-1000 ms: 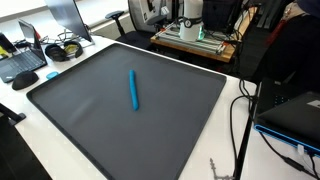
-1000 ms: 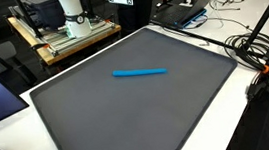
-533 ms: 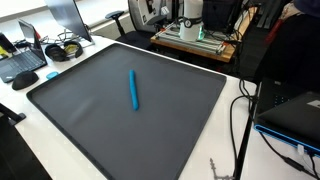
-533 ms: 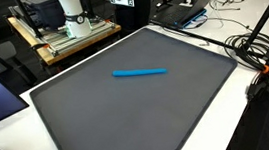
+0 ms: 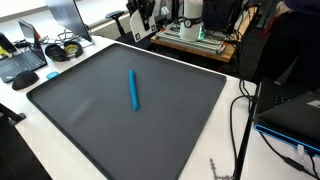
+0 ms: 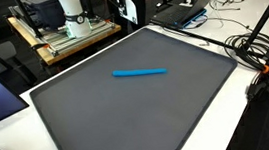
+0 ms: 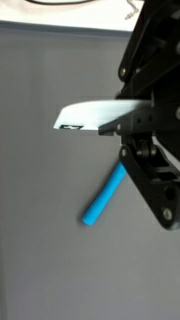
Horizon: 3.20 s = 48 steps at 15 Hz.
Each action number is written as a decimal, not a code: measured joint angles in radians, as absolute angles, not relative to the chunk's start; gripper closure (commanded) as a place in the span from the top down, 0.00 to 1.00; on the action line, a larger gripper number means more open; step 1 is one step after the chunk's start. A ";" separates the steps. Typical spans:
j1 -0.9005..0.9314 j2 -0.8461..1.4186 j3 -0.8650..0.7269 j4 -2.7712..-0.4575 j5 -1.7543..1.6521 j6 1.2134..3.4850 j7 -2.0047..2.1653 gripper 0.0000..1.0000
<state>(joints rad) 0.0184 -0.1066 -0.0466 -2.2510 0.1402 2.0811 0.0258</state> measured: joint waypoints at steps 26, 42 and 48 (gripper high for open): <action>0.015 0.102 -0.044 -2.292 0.030 2.325 0.648 0.01; 0.014 0.267 -0.122 -2.274 0.020 2.485 0.697 0.01; 0.014 0.326 -0.128 -2.251 0.021 2.535 0.697 0.01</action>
<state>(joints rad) 0.0136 0.3260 -0.1283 -2.2513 0.0207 2.5354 0.6972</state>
